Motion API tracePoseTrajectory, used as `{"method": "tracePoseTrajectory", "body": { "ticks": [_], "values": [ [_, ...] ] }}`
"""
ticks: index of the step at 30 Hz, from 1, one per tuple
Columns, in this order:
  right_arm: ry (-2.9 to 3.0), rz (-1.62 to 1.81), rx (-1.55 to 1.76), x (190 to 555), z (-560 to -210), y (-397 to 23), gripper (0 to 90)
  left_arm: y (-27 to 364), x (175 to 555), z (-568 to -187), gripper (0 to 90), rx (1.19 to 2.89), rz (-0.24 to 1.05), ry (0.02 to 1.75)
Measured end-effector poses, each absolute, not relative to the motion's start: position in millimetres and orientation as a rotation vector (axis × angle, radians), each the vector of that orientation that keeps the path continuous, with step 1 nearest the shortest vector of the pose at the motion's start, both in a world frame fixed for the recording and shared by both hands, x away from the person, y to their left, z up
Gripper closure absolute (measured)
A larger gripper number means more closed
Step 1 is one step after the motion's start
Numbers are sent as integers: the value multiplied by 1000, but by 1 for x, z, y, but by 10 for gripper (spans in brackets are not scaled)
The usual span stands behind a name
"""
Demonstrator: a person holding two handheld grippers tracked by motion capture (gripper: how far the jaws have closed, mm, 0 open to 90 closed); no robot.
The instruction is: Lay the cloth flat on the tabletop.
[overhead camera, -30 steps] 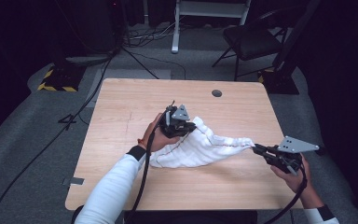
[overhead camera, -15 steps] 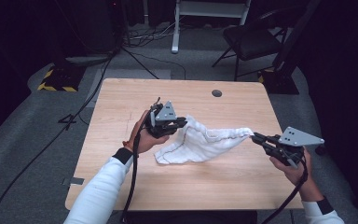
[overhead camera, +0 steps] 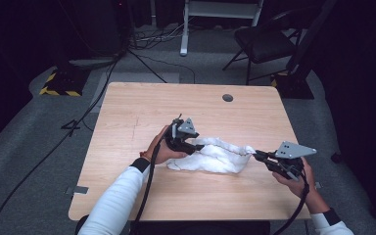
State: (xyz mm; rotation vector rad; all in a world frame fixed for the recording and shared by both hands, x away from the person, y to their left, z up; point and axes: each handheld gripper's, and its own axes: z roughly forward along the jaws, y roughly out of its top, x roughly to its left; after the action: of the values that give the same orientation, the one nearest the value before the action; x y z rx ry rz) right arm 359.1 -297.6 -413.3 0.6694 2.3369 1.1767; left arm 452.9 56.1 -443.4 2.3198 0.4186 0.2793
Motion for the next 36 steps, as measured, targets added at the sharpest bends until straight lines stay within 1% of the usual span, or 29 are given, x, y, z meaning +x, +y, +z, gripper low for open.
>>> {"method": "tracePoseTrajectory", "body": {
  "ticks": [1, 3, 4, 5, 6, 7, 9, 10, 11, 13, 15, 16, 17, 19, 20, 23, 25, 27, 29, 30, 31, 33, 34, 35, 36],
  "values": [
    [2337, 1177, 669, 359, -413, -298, 853, 56, 453, -443, 420, 2320, 279, 419],
    [2342, 1171, 678, 359, -416, -300, 853, 56, 462, -452, 412, 2313, 267, 497],
    [2341, 1167, 691, 359, -419, -302, 852, 57, 466, -456, 367, 2299, 267, 534],
    [2341, 1167, 691, 359, -419, -302, 852, 57, 471, -459, 367, 2284, 245, 562],
    [2343, 1161, 696, 359, -420, -304, 853, 57, 476, -462, 328, 2274, 226, 585],
    [2341, 1164, 698, 360, -421, -304, 852, 54, 482, -467, 323, 2272, 224, 605],
    [2344, 1165, 707, 361, -423, -305, 853, 51, 489, -471, 316, 2243, 164, 616],
    [2344, 1165, 707, 361, -423, -305, 853, 51, 489, -471, 313, 2243, 164, 616],
    [2351, 1162, 707, 362, -424, -304, 852, 45, 493, -474, 324, 2260, 160, 616],
    [2352, 1161, 708, 362, -425, -304, 852, 39, 495, -477, 376, 2279, 140, 593],
    [2354, 1158, 710, 362, -426, -304, 852, 35, 495, -479, 377, 2299, 129, 589],
    [2354, 1156, 709, 362, -426, -305, 852, 33, 495, -480, 407, 2314, 129, 573],
    [2351, 1157, 718, 362, -426, -306, 852, 30, 494, -481, 490, 2317, 119, 559],
    [2350, 1158, 727, 363, -427, -307, 852, 29, 495, -481, 513, 2323, 114, 563],
    [2349, 1156, 729, 364, -428, -308, 852, 28, 495, -481, 552, 2322, 120, 563],
    [2341, 1149, 734, 364, -428, -308, 852, 28, 493, -477, 733, 2305, 147, 538],
    [2337, 1144, 732, 364, -427, -309, 852, 29, 493, -474, 813, 2289, 157, 535],
    [2326, 1153, 744, 364, -426, -310, 852, 32, 490, -467, 843, 2287, 191, 503],
    [2306, 1155, 746, 364, -423, -311, 853, 34, 489, -463, 850, 2282, 207, 499],
    [2290, 1162, 747, 364, -421, -312, 853, 41, 485, -452, 852, 2240, 231, 491],
    [2290, 1162, 747, 364, -421, -312, 853, 41, 485, -452, 852, 2240, 231, 491],
    [2239, 1192, 758, 362, -409, -318, 853, 53, 476, -426, 853, 2193, 287, 465],
    [2239, 1192, 758, 362, -409, -318, 853, 53, 476, -426, 853, 2193, 287, 465],
    [2200, 1215, 755, 361, -400, -321, 854, 63, 468, -408, 853, 2162, 324, 453],
    [2188, 1226, 754, 360, -397, -322, 854, 67, 464, -400, 853, 2153, 345, 440]
  ]
}}
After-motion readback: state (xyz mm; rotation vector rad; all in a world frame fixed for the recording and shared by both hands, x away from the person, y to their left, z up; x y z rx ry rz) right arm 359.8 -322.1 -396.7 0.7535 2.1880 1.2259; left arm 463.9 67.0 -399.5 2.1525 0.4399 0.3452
